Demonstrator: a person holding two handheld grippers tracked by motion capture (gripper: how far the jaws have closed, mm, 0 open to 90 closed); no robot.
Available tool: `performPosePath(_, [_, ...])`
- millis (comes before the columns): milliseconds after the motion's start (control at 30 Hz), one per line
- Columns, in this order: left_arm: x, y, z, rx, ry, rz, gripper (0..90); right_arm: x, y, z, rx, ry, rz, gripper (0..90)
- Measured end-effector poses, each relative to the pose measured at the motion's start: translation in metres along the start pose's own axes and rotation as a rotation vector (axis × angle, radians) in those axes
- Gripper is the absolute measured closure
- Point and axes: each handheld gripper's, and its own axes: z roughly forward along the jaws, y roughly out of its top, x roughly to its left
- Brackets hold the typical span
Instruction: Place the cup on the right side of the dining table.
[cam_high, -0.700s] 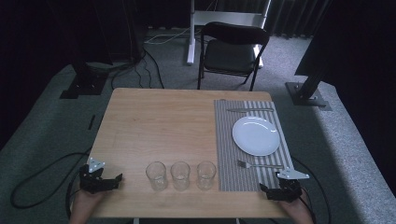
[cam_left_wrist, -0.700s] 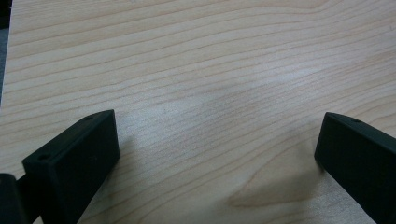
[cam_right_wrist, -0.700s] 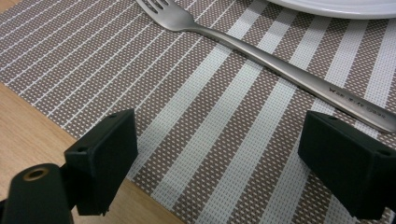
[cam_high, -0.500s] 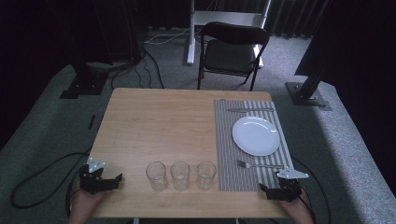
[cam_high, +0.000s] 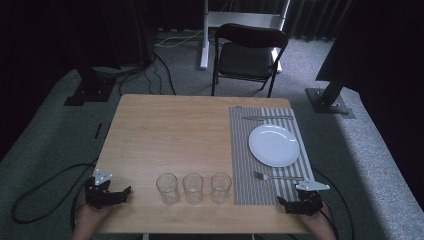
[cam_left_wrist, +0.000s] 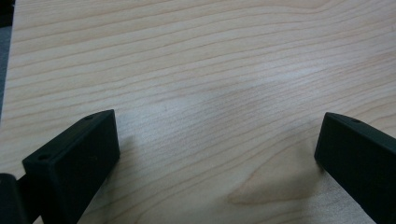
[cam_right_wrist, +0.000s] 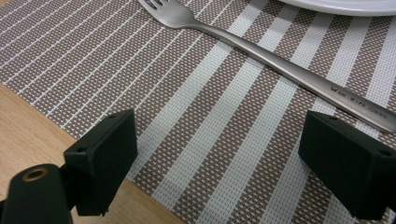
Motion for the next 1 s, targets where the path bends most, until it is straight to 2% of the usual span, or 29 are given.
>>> performPosePath(133, [-0.001,0.0,0.001,-0.002,0.0,-0.004,0.3,0.0,0.002,0.0,0.011,0.0,-0.001,11.2])
performPosePath(200, [-0.001,0.0,0.0,-0.001,-0.03,0.031,0.3,0.0,0.002,0.0,0.015,0.0,-0.002,11.3])
performPosePath(333, [-0.001,0.0,0.0,-0.001,-0.046,0.049,0.3,-0.001,0.003,0.0,0.021,0.004,-0.006,11.3])
performPosePath(633, [-0.001,0.0,0.0,-0.002,-0.05,0.053,0.3,0.0,0.007,0.0,0.043,0.008,-0.022,11.4])
performPosePath(833, [-0.001,0.0,0.0,-0.001,-0.053,0.056,0.3,0.003,0.011,-0.005,0.021,0.034,-0.02,11.4])
performPosePath(1000, [-0.001,0.0,0.0,-0.002,-0.053,0.056,0.3,0.006,0.012,-0.007,0.03,0.042,-0.034,11.4])
